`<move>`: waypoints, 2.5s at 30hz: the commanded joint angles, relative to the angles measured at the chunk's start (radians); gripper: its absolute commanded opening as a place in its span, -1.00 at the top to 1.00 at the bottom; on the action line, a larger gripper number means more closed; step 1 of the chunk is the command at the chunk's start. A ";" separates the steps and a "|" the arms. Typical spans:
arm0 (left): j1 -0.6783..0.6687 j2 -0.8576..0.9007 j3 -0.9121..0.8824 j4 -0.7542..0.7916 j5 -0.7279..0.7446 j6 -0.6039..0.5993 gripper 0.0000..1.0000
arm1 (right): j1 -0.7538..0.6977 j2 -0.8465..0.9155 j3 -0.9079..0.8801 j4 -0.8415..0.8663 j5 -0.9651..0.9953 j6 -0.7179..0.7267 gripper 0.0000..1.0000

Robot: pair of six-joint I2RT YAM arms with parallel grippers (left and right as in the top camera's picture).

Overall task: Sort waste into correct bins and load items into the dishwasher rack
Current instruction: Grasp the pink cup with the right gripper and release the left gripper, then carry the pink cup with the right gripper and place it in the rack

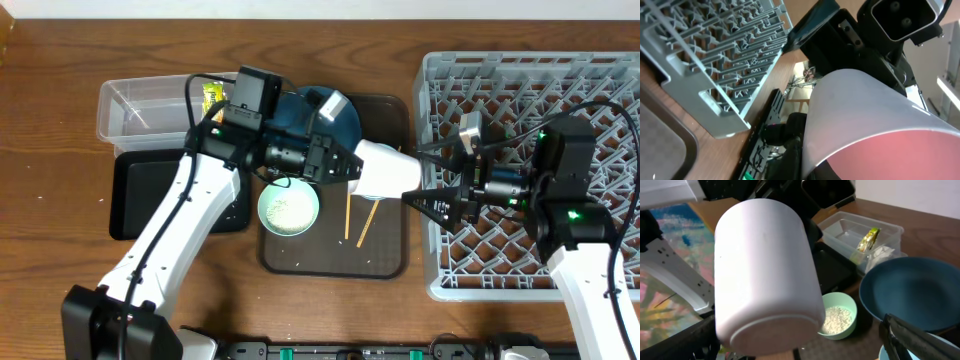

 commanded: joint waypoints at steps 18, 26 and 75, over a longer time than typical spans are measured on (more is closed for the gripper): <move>-0.042 0.005 -0.001 0.030 0.018 -0.018 0.88 | 0.061 0.005 0.019 0.110 -0.017 0.046 -0.25; -0.042 0.005 -0.001 0.041 0.018 -0.019 0.88 | 0.062 0.005 0.019 0.108 -0.017 0.046 -0.61; -0.019 -0.087 -0.001 -0.254 -1.019 -0.016 -0.14 | 0.063 0.005 0.039 -0.155 0.629 0.225 0.98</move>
